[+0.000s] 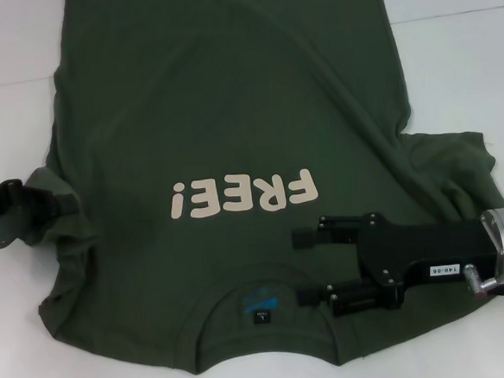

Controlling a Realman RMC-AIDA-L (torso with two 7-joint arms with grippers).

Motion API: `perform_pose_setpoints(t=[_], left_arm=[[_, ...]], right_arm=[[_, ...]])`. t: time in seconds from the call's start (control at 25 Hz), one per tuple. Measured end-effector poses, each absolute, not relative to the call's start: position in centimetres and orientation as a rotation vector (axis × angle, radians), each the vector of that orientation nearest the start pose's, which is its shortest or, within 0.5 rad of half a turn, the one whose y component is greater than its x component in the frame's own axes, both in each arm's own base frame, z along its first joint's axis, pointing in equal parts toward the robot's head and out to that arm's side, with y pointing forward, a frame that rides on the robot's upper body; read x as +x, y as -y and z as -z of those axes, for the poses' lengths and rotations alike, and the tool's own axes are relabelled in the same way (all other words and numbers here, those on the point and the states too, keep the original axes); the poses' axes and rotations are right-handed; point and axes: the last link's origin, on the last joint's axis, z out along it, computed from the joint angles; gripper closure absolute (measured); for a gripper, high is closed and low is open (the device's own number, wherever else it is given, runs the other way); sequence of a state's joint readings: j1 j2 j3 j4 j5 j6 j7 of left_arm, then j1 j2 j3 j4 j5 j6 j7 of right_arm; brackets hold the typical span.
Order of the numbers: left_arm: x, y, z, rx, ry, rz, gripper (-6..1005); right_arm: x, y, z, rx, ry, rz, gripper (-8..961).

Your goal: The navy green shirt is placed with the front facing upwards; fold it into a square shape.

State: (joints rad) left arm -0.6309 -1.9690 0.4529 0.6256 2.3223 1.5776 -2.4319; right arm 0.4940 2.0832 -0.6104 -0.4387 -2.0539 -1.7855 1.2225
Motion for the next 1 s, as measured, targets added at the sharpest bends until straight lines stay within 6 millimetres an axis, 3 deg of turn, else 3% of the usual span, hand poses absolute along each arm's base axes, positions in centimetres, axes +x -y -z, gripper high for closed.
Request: perform_pose_setpoints(t=[1.0], left_arm=[[-25.4,-36.7,-0.7,-2.24,2.014,0.654,957]], right_arm=[[26.3,-27.3,2.7,-2.861,-0.672,-1.015,73]])
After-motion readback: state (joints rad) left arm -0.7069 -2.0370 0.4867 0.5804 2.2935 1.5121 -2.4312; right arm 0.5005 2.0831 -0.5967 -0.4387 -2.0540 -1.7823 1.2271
